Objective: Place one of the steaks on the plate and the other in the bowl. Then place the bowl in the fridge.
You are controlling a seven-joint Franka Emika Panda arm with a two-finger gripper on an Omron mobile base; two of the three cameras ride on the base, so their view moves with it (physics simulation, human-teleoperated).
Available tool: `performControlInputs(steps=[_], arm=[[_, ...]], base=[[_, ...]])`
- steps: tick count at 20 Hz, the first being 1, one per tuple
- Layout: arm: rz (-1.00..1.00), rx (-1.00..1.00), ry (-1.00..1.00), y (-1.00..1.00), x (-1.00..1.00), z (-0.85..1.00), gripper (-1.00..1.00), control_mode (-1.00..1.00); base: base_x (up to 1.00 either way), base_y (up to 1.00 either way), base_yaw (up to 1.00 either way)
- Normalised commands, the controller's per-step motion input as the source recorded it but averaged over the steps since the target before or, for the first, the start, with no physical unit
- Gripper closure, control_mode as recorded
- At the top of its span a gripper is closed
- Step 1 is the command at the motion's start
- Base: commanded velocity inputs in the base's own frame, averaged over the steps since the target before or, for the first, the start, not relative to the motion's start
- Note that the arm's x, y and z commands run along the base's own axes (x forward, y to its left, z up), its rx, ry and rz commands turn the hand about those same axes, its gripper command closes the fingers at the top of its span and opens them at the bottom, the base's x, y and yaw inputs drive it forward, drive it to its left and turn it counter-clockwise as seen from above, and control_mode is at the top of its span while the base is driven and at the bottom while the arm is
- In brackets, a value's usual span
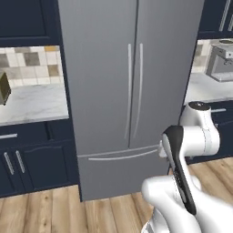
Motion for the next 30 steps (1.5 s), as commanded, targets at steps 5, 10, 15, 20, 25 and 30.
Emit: performControlInputs(steps=[5, 10, 15, 20, 25, 30], arm=[[0.0, 0.0, 0.0, 0.0, 0.0, 0.0, -1.0, 1.0], [0.0, 0.0, 0.0, 0.0, 0.0, 0.0, -1.0, 1.0], [0.0, 0.0, 0.0, 0.0, 0.0, 0.0, -1.0, 1.0], [0.01, 0.0, -0.17, 0.02, 0.63, 0.09, -1.0, -1.0], [0.11, 0.0, -0.41, -0.05, 0.96, 0.39, -1.0, -1.0], [0.06, -0.02, -0.33, -0.09, 1.0, 0.46, -1.0, -1.0]], base=[[0.52, 0.2, 0.0], [0.41, 0.11, 0.0], [0.07, 0.01, 0.0], [0.08, 0.0, 0.0], [0.0, 0.0, 0.0], [0.0, 0.0, 0.0]])
